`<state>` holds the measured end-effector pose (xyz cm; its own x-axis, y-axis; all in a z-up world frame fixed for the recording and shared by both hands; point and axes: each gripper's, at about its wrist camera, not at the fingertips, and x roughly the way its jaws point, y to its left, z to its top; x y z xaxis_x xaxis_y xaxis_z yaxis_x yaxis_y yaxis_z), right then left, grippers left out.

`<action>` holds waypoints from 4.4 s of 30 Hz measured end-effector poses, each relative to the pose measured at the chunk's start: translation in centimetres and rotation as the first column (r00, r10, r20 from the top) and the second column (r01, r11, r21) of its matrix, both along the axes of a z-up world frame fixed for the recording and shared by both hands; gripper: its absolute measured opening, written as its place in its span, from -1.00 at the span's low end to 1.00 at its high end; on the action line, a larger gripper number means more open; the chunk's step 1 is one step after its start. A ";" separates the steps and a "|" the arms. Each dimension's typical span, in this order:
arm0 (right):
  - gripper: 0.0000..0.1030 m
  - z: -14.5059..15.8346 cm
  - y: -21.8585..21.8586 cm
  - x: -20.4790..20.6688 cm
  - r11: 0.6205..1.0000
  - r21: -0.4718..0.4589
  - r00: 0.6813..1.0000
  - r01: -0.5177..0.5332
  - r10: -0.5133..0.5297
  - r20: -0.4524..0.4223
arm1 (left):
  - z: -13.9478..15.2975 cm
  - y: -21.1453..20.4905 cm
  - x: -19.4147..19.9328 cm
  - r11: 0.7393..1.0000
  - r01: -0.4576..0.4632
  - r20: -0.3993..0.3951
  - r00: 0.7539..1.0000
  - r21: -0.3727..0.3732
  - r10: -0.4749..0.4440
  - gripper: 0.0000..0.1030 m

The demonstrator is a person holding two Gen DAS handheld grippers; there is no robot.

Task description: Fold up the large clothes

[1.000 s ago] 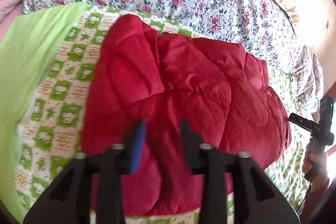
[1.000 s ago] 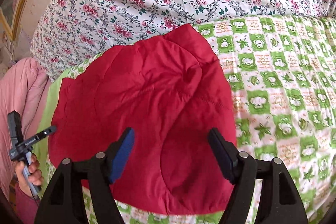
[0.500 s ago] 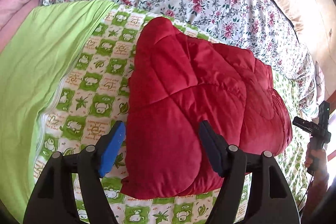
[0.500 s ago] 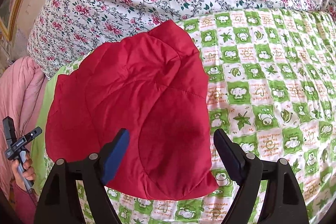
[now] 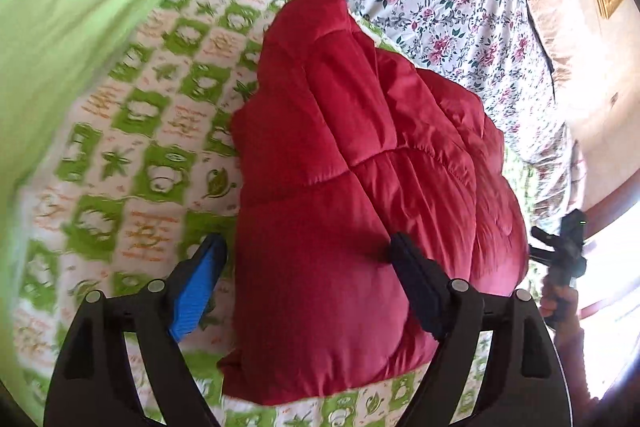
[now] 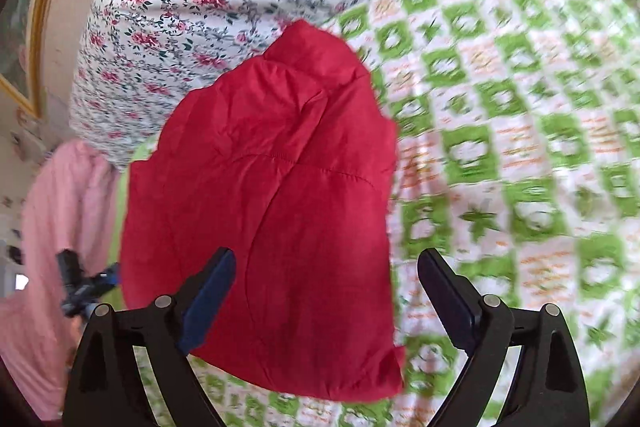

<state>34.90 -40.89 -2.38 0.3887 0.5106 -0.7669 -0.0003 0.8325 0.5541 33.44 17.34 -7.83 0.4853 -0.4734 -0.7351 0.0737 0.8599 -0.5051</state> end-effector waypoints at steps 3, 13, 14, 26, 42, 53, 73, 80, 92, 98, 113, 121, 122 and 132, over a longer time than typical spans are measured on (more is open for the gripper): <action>0.82 -1.9 -0.3 1.9 0.997 0.070 0.998 -0.027 0.031 -0.050 | -1.3 -0.1 1.7 0.998 0.038 -0.036 0.999 -0.053 -0.040 0.71; 0.96 -5.6 0.4 6.2 0.975 0.209 0.983 -0.075 0.108 -0.150 | -2.7 -2.6 4.8 0.977 0.120 -0.067 0.989 -0.179 -0.133 0.83; 0.95 -5.7 0.9 6.3 0.973 0.213 0.980 -0.085 0.120 -0.159 | -2.6 -2.8 4.9 0.977 0.127 -0.058 0.989 -0.170 -0.139 0.83; -0.26 -3.2 2.3 4.2 0.965 0.243 0.986 -0.099 0.128 -0.106 | 1.3 -3.6 2.5 0.980 0.171 0.055 0.985 -0.100 -0.166 -0.12; -0.31 1.7 1.1 -10.0 0.969 0.218 0.992 -0.114 0.121 -0.020 | 5.4 -5.6 -10.1 0.958 0.280 0.134 0.954 -0.069 -0.269 -0.17; -0.03 -1.5 -0.4 -10.6 0.976 0.217 0.998 -0.008 0.020 -0.057 | 0.8 -5.7 -9.0 0.979 0.203 0.047 0.978 0.010 -0.203 0.04; 0.69 -1.0 1.2 -11.0 0.997 -0.051 0.999 0.054 -0.054 0.000 | 4.3 -6.5 -12.6 0.956 -0.021 0.133 0.991 0.291 -0.019 0.57; 0.70 0.5 1.6 -11.6 0.987 -0.133 0.995 0.093 -0.088 0.044 | 6.8 -6.9 -14.2 0.864 -0.112 0.212 0.977 0.491 0.006 0.61; 0.73 6.7 4.9 -14.2 0.944 -0.295 0.968 0.148 -0.078 0.237 | 9.0 -11.1 -17.1 0.903 0.029 0.255 0.955 0.429 -0.152 0.61; 0.73 7.9 7.7 -16.5 0.954 -0.289 0.966 0.076 0.001 0.259 | 8.5 -13.2 -18.2 0.904 0.076 0.238 0.952 0.422 -0.191 0.61; 0.62 3.2 16.0 -12.8 0.886 -0.441 0.957 -0.142 0.237 0.166 | 4.3 -15.9 -14.1 0.900 0.194 0.134 0.955 0.390 -0.264 0.65; 0.63 0.9 14.1 -7.5 0.873 -0.481 0.985 -0.081 0.144 0.095 | 5.2 -15.0 -10.8 0.925 0.115 0.122 0.978 0.363 -0.169 0.57; 0.63 0.8 13.9 -7.4 0.874 -0.479 0.986 -0.079 0.140 0.093 | 5.5 -14.6 -10.8 0.926 0.100 0.133 0.978 0.365 -0.159 0.57; 0.64 -0.5 12.6 -5.7 0.893 -0.447 0.991 -0.040 0.092 0.096 | 2.7 -14.7 -7.9 0.900 0.121 0.087 0.981 0.418 -0.173 0.58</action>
